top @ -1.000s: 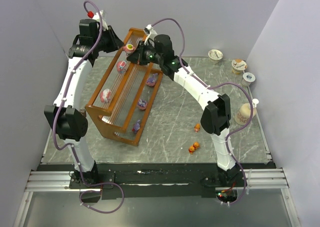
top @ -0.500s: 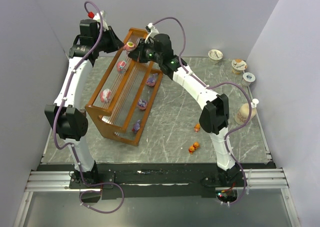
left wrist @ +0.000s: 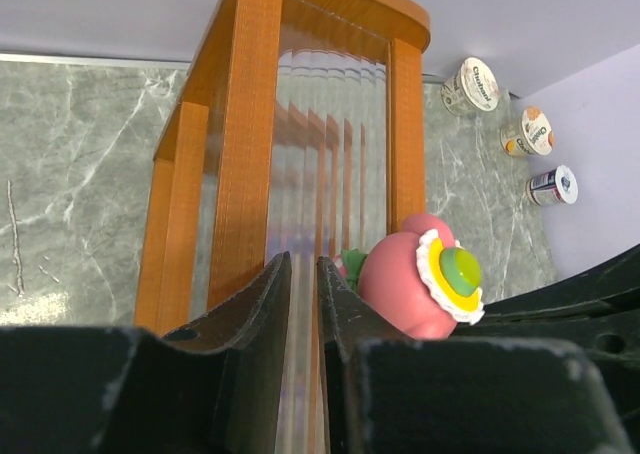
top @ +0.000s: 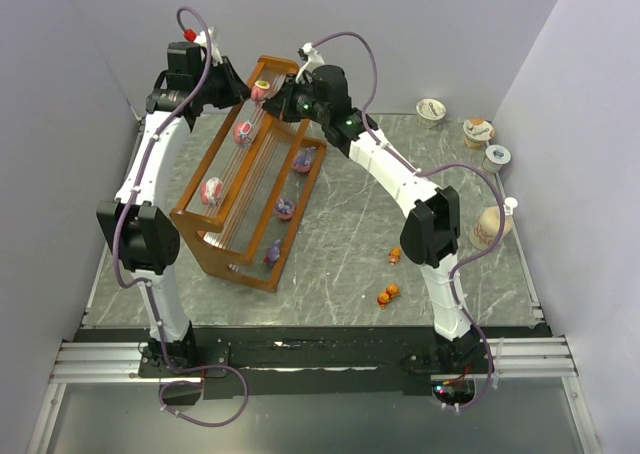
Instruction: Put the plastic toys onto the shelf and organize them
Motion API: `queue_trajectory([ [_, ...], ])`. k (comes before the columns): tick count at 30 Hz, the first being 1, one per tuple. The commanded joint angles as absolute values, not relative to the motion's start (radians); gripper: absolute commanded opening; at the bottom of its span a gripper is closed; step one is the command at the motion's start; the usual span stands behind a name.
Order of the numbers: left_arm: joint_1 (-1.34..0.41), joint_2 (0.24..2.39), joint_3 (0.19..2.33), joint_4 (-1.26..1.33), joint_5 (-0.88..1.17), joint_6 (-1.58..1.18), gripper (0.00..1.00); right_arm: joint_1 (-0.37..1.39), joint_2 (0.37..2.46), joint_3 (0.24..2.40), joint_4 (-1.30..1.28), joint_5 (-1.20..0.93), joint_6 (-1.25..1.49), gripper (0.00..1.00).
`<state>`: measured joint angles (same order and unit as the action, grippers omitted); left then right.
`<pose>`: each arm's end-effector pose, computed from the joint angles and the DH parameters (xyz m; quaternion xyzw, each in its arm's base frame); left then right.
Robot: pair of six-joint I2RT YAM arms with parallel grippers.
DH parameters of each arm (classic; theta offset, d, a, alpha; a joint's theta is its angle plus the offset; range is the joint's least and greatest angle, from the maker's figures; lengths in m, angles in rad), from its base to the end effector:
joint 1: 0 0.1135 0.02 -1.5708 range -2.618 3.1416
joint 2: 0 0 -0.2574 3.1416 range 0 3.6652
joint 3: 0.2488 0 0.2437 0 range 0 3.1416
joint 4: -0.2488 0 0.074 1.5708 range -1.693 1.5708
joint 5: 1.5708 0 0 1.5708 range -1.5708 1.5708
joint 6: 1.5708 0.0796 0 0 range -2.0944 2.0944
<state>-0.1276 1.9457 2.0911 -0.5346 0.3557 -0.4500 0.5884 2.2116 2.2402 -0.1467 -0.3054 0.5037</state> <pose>0.4694 -0.0882 0.3902 -0.0339 0.8226 -0.2970 0.4837 0.4502 0.3291 0.3689 -0.1322 0.7340 0.4381 0.5019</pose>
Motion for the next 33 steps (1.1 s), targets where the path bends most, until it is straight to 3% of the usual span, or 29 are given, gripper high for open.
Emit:
queue_trajectory([
  [1,-0.127,1.948,2.151,-0.497,0.388,-0.466,0.22,0.572,2.210,2.249,-0.155,-0.293,0.486,0.00],
  [33,-0.124,1.911,2.152,-0.532,0.315,-0.430,0.23,0.571,2.002,1.996,-0.185,-0.176,0.440,0.00],
])
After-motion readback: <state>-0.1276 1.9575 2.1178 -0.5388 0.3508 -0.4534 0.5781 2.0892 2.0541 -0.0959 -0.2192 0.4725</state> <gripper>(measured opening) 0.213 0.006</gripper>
